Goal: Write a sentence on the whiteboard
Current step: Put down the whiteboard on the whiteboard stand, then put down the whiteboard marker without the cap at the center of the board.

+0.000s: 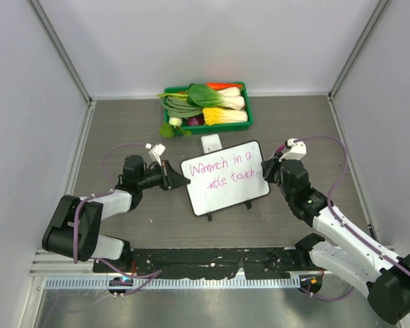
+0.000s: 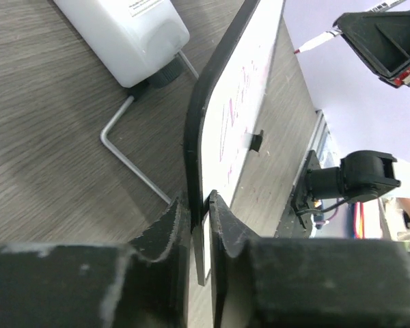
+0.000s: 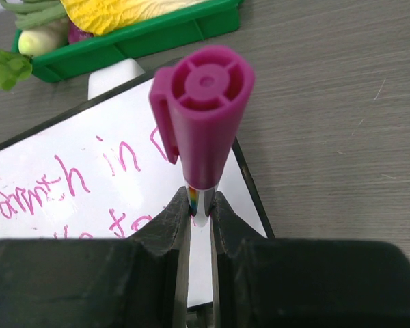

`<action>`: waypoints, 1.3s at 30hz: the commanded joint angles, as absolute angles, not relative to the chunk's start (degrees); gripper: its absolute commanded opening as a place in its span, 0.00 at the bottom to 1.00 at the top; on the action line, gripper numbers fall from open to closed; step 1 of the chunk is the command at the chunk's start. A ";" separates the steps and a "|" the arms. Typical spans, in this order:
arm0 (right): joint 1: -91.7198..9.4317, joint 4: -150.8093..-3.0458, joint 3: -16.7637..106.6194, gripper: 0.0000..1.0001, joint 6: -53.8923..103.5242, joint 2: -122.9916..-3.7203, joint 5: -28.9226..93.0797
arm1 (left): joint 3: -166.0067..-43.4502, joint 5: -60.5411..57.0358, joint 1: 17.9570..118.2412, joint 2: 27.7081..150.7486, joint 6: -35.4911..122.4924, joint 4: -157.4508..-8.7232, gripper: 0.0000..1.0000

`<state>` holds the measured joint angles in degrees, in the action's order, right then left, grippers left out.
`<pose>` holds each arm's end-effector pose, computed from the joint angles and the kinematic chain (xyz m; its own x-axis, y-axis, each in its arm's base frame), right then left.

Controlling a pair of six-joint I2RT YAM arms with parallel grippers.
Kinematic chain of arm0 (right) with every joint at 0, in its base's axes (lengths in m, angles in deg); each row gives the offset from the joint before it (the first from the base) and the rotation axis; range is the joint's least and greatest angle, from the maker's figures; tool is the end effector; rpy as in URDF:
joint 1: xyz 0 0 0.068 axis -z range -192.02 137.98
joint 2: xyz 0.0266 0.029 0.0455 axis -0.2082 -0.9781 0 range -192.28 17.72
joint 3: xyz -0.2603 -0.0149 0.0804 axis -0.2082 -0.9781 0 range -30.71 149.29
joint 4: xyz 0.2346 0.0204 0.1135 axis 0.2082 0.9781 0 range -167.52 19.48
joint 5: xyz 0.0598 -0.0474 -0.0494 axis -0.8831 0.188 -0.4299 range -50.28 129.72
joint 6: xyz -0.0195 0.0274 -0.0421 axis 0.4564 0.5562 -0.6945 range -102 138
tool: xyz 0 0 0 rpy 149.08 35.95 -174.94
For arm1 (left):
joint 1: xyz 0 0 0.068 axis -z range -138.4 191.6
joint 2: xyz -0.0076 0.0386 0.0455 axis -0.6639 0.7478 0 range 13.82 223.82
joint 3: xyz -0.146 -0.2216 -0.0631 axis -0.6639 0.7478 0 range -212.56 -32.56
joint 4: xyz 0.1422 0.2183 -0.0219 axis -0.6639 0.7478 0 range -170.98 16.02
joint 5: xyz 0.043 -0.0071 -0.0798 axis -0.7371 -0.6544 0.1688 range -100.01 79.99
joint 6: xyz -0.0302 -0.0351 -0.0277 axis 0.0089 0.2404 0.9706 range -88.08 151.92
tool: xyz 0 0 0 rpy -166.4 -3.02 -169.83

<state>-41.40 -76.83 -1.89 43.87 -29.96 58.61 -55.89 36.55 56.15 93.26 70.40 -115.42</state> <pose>0.1754 0.0856 0.2503 -0.3491 0.2773 -0.8951 -0.0512 0.9481 0.3137 0.2350 -0.0876 0.1667 -0.7937 -0.2359 -0.5607 0.4242 0.4459 -0.7882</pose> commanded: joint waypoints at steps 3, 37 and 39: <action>-41.11 -72.52 1.72 0.01 45.77 -28.86 55.72 | -54.10 27.79 55.84 90.38 66.99 -114.65 0.36; -41.11 -54.06 -14.97 0.07 72.75 -13.30 37.43 | -61.47 6.35 56.01 62.87 77.71 -90.93 1.00; -41.11 -53.18 -15.06 0.11 73.19 -13.56 37.61 | -62.96 3.36 55.93 62.95 77.97 -88.38 1.00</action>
